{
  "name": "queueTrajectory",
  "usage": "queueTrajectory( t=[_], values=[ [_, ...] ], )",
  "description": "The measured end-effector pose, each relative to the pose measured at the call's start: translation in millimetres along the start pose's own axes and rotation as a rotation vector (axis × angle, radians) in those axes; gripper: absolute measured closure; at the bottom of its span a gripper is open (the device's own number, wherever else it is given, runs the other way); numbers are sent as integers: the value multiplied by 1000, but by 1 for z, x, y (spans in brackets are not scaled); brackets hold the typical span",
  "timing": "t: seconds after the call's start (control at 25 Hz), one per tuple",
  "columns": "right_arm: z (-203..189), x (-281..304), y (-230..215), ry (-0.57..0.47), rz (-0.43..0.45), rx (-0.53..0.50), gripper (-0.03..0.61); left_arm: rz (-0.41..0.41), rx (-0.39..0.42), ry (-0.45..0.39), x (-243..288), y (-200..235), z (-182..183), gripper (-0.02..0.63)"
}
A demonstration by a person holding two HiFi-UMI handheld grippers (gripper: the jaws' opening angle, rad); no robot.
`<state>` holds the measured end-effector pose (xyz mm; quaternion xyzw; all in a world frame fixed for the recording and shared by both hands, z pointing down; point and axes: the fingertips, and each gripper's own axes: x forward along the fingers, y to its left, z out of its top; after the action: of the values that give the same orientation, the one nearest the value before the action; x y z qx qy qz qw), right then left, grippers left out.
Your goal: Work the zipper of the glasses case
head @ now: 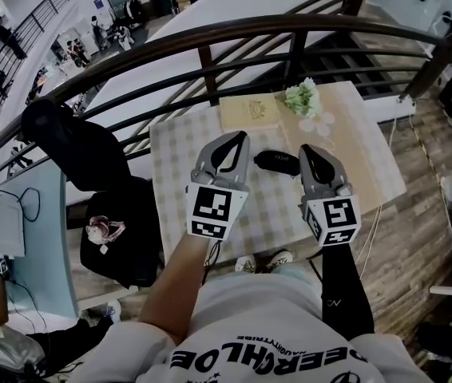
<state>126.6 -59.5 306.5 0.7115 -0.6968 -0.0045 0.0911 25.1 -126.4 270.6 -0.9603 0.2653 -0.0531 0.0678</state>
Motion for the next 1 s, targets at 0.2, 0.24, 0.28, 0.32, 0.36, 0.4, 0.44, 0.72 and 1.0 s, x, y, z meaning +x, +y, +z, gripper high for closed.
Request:
queueTrajectory(
  t=[0.2,0.24,0.28,0.32,0.36,0.4,0.44,0.72,1.0],
  values=[
    [4,-1,0,-9,-7,-8,550,6,-5,2,-3,3,-1,610],
    [5,-1,0,-12,-10,-11,550,6,-5,2,-3,3,-1,610],
    [5,-1,-1,-14,-12,-13,550,6,-4,2,-4,3,-1,610],
    [6,-1,-1,-15,-11,-15,549,6,-4,3,-4,3,-1,610],
    [5,-1,0,-16,-9,-15,549,6,-4,3,-4,3,-1,610],
    [5,0,0,-15,-6,-14,549,7,-4,3,-4,4,-1,610],
    [5,1,0,-14,-3,-14,549,8,-3,2,-3,4,-1,609],
    [5,1,-1,-17,-16,-41,549,10,0,-8,-2,6,4,609],
    [9,-3,-2,-34,-50,-96,551,6,6,-12,-3,6,5,610]
  ],
)
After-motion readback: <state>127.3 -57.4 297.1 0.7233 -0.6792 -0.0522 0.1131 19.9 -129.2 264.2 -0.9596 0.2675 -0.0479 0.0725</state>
